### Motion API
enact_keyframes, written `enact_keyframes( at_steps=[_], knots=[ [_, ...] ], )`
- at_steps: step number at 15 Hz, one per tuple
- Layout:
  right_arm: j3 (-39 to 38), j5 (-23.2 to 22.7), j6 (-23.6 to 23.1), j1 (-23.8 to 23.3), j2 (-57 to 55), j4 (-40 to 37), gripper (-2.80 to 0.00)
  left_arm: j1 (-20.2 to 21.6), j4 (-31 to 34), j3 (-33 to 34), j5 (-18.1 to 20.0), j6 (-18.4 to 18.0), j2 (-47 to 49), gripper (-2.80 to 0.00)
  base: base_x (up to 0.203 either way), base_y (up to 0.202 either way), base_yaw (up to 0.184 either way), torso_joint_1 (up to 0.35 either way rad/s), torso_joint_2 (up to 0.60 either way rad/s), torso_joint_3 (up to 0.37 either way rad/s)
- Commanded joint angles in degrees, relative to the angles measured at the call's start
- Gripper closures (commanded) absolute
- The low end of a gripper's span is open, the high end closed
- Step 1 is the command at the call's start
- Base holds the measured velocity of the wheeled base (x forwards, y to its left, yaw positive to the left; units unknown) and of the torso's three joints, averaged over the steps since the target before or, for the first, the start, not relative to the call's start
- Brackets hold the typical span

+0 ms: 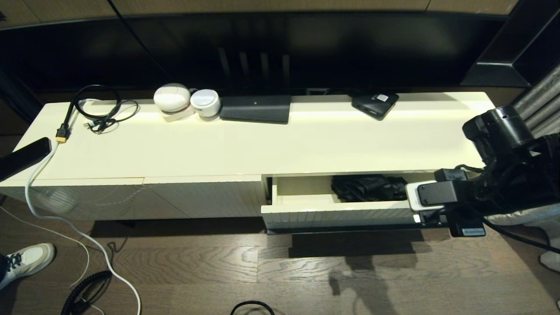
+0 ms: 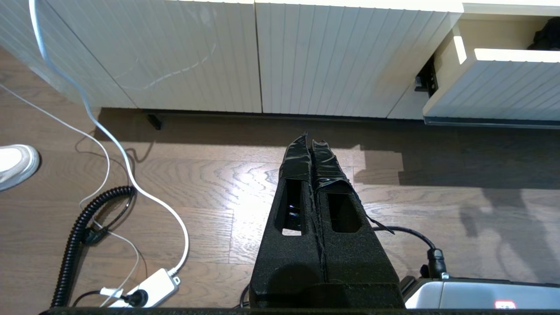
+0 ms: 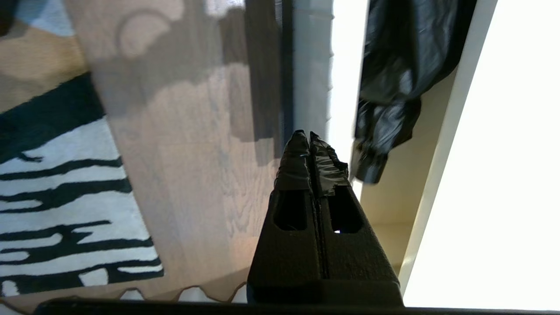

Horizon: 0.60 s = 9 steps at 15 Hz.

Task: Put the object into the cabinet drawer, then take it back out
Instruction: Open the drawer

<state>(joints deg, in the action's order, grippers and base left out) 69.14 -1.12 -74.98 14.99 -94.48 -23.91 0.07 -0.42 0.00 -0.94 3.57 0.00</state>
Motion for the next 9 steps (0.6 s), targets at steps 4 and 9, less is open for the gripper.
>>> enact_keyframes(
  at_steps=[4, 9],
  knots=[
    [8.22, -0.02, -0.35, -1.11, -11.76, 0.00, 0.00, 0.01, -0.02, 0.00, -0.03, 0.03, 0.00, 0.00, 0.000, 0.000, 0.000, 0.000, 0.00, 0.000],
    [11.01, -0.11, -0.27, -1.97, -14.52, 0.04, 0.00, 0.01, -0.02, 0.00, -0.03, 0.03, 0.00, 0.00, 0.000, 0.000, 0.000, 0.000, 0.00, 0.000]
  ],
)
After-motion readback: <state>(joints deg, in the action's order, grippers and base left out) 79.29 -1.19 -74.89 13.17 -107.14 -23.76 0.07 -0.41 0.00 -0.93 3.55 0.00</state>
